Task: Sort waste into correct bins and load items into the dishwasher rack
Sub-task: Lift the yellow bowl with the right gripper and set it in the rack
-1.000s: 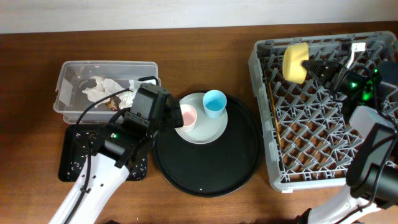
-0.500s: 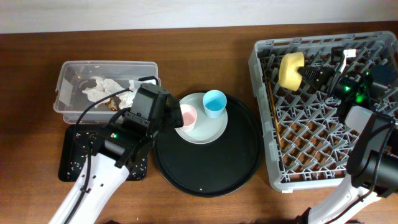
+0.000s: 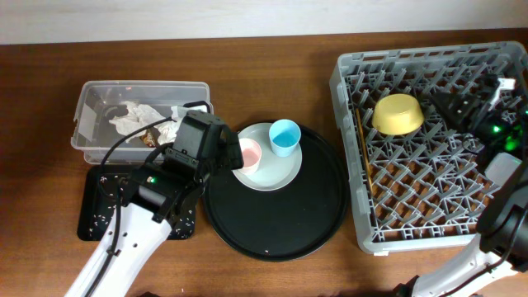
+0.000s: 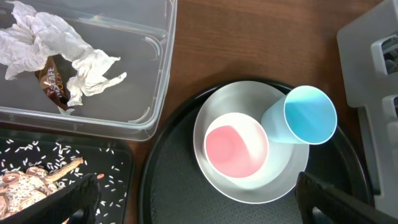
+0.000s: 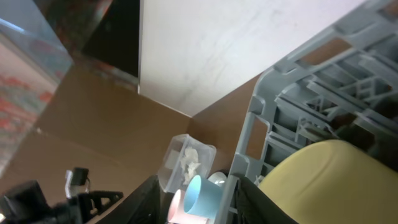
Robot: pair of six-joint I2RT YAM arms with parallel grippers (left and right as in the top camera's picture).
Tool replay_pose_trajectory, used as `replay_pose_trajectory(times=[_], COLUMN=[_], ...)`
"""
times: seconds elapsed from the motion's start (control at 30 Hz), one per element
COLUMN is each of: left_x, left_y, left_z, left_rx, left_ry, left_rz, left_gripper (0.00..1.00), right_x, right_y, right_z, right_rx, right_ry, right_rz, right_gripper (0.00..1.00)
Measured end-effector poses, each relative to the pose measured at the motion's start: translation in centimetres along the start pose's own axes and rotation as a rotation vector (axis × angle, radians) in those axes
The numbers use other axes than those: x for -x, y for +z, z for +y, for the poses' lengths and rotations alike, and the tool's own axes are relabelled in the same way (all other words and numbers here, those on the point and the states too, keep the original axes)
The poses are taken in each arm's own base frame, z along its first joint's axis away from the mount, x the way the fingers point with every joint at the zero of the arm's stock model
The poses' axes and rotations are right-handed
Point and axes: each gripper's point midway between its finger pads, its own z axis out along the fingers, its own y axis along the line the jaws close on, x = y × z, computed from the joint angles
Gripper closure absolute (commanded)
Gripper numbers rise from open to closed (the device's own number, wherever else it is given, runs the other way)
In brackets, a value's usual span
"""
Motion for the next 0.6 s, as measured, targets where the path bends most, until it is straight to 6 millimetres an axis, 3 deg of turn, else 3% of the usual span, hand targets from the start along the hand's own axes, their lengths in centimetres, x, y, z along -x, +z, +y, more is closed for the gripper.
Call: replay_pose_trajectory(times=[0.2,0.3,0.37,0.47,0.53,0.6], left_x=[0.0,0.0,0.0,0.0,0.0,0.0], left_y=[0.0,0.0,0.0,0.0,0.0,0.0], left_z=[0.0,0.0,0.0,0.0,0.0,0.0], left_rx=[0.000,0.000,0.000,0.000,0.000,0.000], left_ry=[0.000,0.000,0.000,0.000,0.000,0.000], left_rz=[-0.001,-0.001,0.000,0.000,-0.001,0.000], left_gripper=[0.01,0.01,0.01,0.01,0.01,0.01], right_x=[1.2,1.9,2.3,1.9,0.2,-1.8], right_y=[-2.5,-2.5,-2.1,-0.4,1.6,3.3], right_z=[0.0,2.7,5.7,12.6,18.3,22.3], right_rx=[-0.027,-0.026,-0.021,0.005,0.048,0.090], right_ry=[0.056,0.002,-0.068,-0.212,-0.308,-0.347], right_rz=[-0.057,-0.057,-0.050,-0.013,0.041,0.092], right_gripper=[0.58,0.57,0.57,0.57,0.57,0.57])
